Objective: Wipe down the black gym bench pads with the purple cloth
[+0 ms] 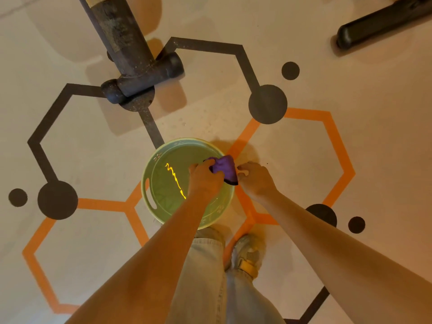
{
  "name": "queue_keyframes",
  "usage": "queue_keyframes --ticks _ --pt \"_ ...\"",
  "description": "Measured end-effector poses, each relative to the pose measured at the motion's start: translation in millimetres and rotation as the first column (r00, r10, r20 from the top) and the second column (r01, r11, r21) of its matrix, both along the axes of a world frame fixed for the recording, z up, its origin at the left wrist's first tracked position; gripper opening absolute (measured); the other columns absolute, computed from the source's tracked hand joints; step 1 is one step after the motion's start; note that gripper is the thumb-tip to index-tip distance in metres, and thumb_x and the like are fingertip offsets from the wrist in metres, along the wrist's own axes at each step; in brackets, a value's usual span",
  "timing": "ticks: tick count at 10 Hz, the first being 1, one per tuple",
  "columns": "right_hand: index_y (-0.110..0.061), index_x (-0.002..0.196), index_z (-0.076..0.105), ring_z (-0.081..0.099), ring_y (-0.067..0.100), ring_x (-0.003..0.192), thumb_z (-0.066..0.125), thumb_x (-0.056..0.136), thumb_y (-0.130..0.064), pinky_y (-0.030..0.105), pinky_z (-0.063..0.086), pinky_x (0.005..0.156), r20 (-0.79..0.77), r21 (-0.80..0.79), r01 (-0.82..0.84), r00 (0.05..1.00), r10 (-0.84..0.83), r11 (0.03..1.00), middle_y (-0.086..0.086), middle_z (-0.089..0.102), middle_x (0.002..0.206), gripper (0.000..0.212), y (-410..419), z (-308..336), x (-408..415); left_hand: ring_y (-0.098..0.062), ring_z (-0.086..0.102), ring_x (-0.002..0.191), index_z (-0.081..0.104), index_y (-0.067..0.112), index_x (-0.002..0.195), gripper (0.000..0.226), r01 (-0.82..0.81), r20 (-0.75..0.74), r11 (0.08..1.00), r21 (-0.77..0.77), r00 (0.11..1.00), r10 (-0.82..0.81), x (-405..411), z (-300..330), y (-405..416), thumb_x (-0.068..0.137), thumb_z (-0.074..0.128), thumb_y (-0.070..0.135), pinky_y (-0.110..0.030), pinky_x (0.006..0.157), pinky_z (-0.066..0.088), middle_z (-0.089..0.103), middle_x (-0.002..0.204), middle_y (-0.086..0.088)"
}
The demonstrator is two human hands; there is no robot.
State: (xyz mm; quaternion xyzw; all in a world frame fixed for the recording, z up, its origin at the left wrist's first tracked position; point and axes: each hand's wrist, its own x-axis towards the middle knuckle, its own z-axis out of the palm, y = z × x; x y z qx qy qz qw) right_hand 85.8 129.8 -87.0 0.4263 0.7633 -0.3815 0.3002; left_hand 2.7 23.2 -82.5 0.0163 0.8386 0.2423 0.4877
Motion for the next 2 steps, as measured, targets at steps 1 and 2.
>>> queue_keyframes --ticks 1,2 --pt "-0.001 0.109 0.066 0.056 0.035 0.114 0.043 0.096 -0.009 0.034 0.044 0.088 -0.017 -0.043 0.018 1.0 -0.019 0.999 0.016 0.062 0.119 0.027 7.1 20.5 3.7 -0.031 0.056 0.116 0.056 0.009 0.133 0.043 -0.024 -0.032 0.999 0.023 0.999 0.024 -1.4 12.3 3.5 0.09 0.055 0.009 -0.025 0.089 0.042 0.055 0.131 -0.019" --pt "0.001 0.088 0.062 0.058 0.034 0.108 0.041 0.097 -0.008 0.027 0.035 0.073 -0.002 -0.117 0.033 0.999 -0.033 0.993 0.014 0.061 0.099 0.024 14.2 40.7 17.4 -0.033 0.06 0.11 0.059 0.007 0.128 0.035 -0.059 0.013 0.998 -0.026 0.998 0.059 -2.3 34.4 7.0 0.094 0.053 0.009 -0.032 0.088 0.044 0.061 0.126 -0.019"
